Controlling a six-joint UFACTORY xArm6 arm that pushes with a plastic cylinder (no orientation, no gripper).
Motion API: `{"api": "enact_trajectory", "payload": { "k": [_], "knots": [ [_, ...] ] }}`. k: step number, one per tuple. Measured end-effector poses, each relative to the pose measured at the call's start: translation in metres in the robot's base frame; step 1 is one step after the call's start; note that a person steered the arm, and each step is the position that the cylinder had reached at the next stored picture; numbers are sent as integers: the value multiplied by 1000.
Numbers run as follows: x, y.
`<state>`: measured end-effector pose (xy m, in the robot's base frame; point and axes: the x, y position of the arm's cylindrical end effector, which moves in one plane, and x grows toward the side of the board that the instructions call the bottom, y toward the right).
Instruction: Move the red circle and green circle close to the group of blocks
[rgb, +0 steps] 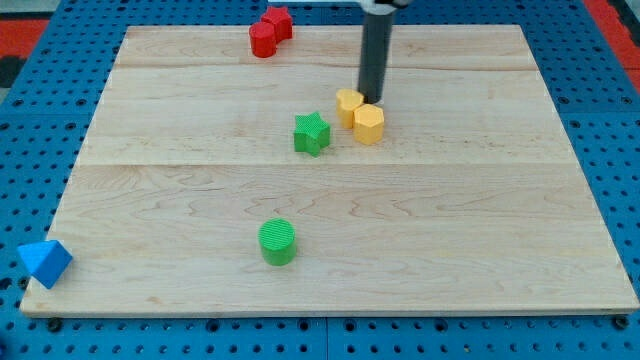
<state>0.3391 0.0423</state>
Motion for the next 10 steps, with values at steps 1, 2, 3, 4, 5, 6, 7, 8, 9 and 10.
{"api": "enact_trajectory", "payload": {
  "k": [1, 2, 3, 4, 5, 6, 7, 8, 9, 10],
  "knots": [
    [0, -34],
    [-66, -51],
    [-132, -37],
    [-147, -52],
    [-145, -129],
    [-115, -175],
    [-68, -153],
    [-14, -118],
    [6, -118],
    [24, -143]
  ]
}}
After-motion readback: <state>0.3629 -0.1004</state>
